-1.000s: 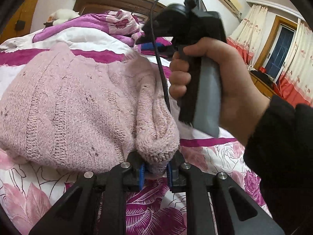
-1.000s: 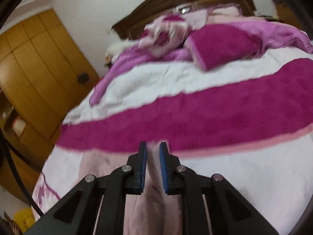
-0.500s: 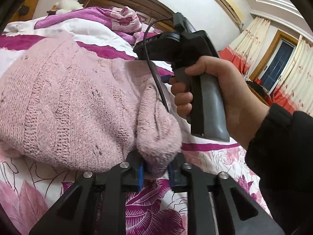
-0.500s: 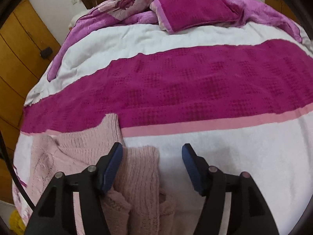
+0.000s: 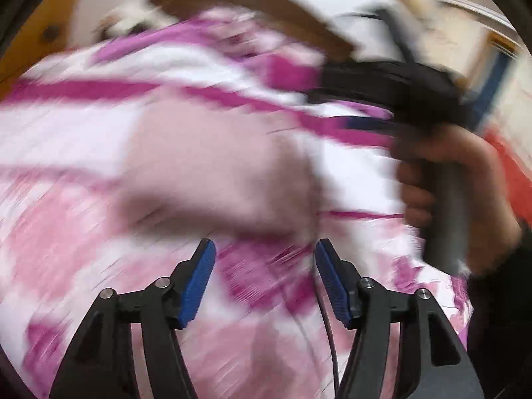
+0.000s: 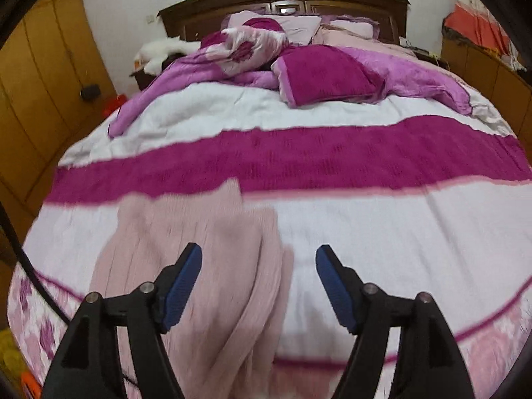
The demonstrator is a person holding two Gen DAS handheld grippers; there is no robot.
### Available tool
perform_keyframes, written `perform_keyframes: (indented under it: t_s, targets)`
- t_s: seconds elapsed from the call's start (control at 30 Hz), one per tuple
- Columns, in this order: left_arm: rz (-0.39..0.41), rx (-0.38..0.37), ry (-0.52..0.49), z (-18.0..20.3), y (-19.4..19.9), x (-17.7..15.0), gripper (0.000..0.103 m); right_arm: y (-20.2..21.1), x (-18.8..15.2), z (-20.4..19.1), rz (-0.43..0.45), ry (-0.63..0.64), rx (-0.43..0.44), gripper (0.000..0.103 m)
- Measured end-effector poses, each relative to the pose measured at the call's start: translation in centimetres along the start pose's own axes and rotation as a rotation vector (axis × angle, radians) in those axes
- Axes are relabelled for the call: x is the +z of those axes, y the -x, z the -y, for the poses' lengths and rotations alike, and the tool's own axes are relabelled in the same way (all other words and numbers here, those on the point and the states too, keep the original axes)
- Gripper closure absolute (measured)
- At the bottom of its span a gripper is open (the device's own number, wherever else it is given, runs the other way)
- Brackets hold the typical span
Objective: Fold small clothes
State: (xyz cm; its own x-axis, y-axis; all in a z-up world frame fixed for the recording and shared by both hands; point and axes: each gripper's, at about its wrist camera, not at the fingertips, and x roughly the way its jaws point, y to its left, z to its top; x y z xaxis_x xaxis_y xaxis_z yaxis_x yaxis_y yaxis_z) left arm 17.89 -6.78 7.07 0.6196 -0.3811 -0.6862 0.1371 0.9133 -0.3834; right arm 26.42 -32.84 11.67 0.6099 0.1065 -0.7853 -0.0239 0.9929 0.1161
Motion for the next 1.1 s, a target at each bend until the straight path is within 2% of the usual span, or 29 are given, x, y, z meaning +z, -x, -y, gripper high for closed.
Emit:
perform_keyframes:
  t_s: [0.07,0.13,0.2,0.3,0.37,0.43,0.47,0.53,0.67,0.7,0.77,0.8,0.83,0.87,0.9,0.93,0.97,1.03,1.1]
  targets:
    - [-0.019,0.022,0.085,-3.2,1.4,-0.9,0.063,2.5,-1.9,-1.2,0.037,-0.013,-0.020,0.029]
    - [-0.022,0.096,0.101,-5.6,1.4,-1.3,0.063,5.1,-4.1,-2.3,0.099,-0.053,0.025,0.029]
    - [-0.015,0.120,0.121,-7.2,0.9,-1.0,0.063,6.4,-5.9,-3.2,0.111,-0.084,0.063,0.027]
    - [0.038,0.077,0.132,-8.7,0.2,-0.2,0.063,6.0,-8.2,-4.6,0.099,-0.121,0.078,0.027]
    - [0.062,0.029,0.072,-8.4,-0.5,0.6,0.063,4.9,-9.5,-5.3,0.107,-0.129,0.067,0.027]
    - [0.066,0.006,-0.003,-7.8,-1.0,1.3,0.063,3.2,-10.6,-5.1,0.113,-0.190,0.078,0.027]
    - [0.080,0.014,-0.058,-7.2,-1.4,1.4,0.063,2.3,-11.0,-4.8,0.099,-0.223,0.118,0.027]
    - [0.089,0.013,-0.096,-6.8,-2.5,1.9,0.063,1.0,-11.3,-4.6,0.086,-0.277,0.217,0.029]
    - [0.092,-0.005,-0.030,-7.9,-3.7,2.5,0.064,0.3,-11.6,-4.6,0.175,-0.294,0.217,0.030]
    - [0.085,0.003,0.006,-8.6,-4.0,2.8,0.067,-0.1,-11.9,-4.4,0.196,-0.318,0.226,0.030]
    - [0.082,-0.026,0.087,-10.1,-3.9,2.9,0.088,-1.0,-12.5,-3.8,0.209,-0.369,0.287,0.030]
    - [0.087,-0.042,0.121,-10.6,-4.0,3.1,0.090,-1.5,-12.8,-3.6,0.203,-0.394,0.302,0.031]
    - [0.099,-0.058,0.148,-11.1,-3.7,3.1,0.095,-1.7,-12.9,-3.5,0.199,-0.400,0.288,0.038]
    - [0.110,-0.054,0.156,-11.3,-3.5,3.1,0.098,-1.8,-12.9,-3.6,0.203,-0.393,0.220,0.058]
    - [0.124,-0.029,0.149,-11.2,-3.3,3.0,0.099,-1.8,-12.9,-3.6,0.203,-0.384,0.085,0.069]
    - [0.129,-0.020,0.140,-11.0,-3.1,2.9,0.100,-2.1,-12.8,-3.5,0.197,-0.382,0.018,0.084]
    - [0.133,-0.011,0.131,-10.7,-3.0,2.8,0.100,-2.4,-12.9,-3.0,0.184,-0.400,0.000,0.094]
    - [0.131,-0.001,0.128,-10.7,-3.1,2.8,0.101,-2.7,-12.9,-1.8,0.163,-0.453,-0.008,0.103]
    - [0.124,-0.008,0.140,-11.1,-3.2,2.9,0.101,-3.1,-12.8,-1.3,0.142,-0.445,-0.030,0.103]
